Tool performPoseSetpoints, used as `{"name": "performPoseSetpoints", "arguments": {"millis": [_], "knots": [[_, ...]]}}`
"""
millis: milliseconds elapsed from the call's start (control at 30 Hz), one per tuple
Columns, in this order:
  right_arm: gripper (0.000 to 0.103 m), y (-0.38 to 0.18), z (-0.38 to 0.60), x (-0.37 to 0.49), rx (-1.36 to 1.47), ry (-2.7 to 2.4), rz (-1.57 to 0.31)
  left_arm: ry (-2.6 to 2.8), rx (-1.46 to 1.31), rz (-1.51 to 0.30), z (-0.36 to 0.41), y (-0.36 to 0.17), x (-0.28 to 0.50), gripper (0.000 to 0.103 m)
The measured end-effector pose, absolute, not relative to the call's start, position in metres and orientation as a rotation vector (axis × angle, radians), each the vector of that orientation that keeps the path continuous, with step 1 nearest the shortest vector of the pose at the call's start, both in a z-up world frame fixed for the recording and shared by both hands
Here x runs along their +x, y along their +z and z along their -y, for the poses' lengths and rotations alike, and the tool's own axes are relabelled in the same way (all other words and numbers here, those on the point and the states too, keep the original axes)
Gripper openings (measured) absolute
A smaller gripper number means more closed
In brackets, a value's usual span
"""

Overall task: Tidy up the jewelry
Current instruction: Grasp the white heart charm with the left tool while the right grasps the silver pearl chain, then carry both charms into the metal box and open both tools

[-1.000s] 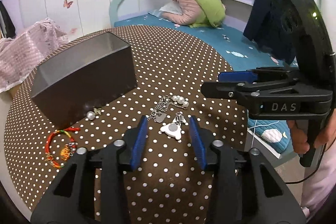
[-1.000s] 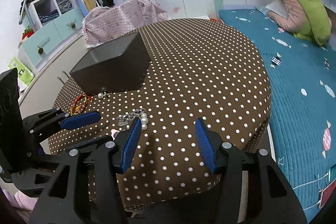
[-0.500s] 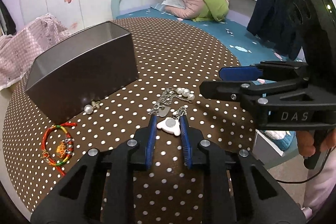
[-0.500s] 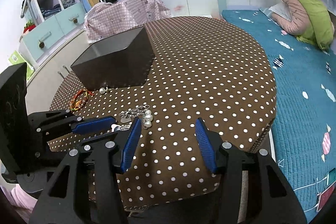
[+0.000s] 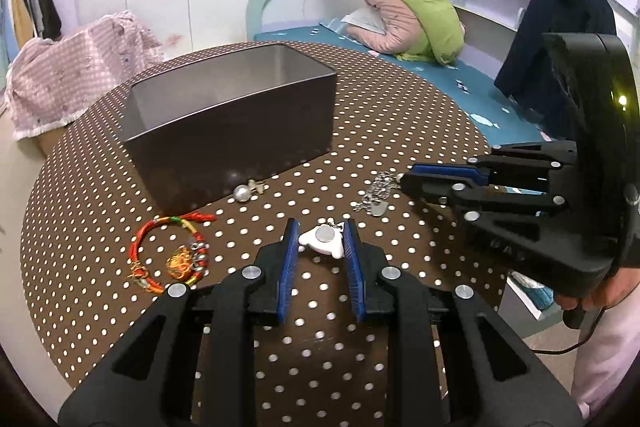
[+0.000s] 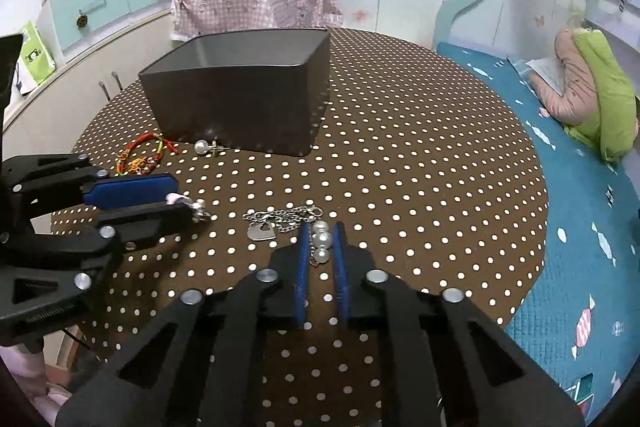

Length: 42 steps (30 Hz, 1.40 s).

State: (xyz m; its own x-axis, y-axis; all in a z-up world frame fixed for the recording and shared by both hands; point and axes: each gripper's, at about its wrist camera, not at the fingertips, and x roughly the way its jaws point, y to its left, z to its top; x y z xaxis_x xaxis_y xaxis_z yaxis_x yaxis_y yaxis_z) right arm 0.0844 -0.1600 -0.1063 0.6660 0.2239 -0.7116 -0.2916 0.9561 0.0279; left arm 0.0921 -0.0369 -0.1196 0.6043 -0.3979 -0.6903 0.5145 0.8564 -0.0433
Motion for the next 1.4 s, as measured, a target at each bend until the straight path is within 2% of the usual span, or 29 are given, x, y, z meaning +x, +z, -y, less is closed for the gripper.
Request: {"name": "performPoseSetpoints", "arguments": {"millis": [433,900,1400], "knots": [[0.008,-0.077,0.16,0.084,-0.043,0.327,-0.726,-0.487,0.117,-0.724,0.018,-0.103,0.101,0.023],[0.008,-0.016,0.136,0.101,-0.077,0.41,-0.588,-0.435,0.069,-0.549,-0.006,-0.039,0.116,0.023],[0.009,0.013,0.103,0.128,-0.124,0.499,-0.52,-0.388,0.04,-0.532,-0.02,-0.014,0.155,0.023]]}}
